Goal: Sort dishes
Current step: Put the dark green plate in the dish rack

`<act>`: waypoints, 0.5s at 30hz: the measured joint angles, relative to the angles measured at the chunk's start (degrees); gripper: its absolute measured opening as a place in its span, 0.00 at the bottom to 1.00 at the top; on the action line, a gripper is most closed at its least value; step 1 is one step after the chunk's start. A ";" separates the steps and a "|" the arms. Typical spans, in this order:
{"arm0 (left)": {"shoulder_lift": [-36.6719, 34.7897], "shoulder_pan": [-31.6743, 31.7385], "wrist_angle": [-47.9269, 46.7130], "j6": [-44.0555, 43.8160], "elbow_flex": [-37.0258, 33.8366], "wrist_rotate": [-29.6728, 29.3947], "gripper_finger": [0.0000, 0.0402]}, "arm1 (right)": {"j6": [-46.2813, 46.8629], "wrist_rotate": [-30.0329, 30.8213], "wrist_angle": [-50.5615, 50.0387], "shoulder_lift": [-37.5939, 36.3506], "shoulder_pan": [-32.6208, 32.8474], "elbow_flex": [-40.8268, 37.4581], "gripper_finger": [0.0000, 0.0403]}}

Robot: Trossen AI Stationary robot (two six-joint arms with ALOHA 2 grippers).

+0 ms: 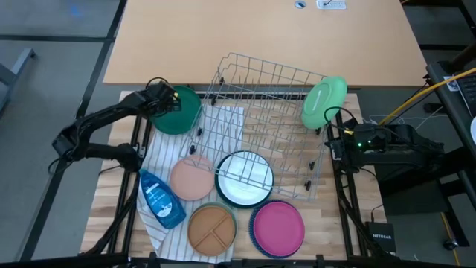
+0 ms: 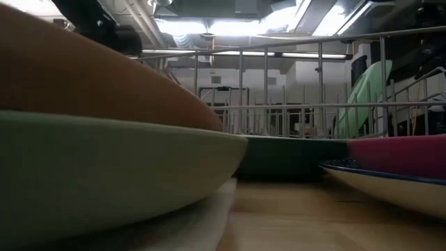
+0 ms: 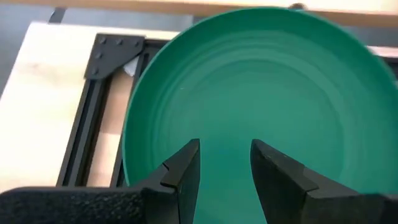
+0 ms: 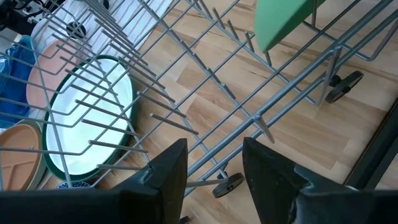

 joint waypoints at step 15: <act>12.11 3.26 3.80 -16.75 -0.02 -8.05 0.33 | -0.06 -5.46 -0.02 0.01 0.00 0.00 0.39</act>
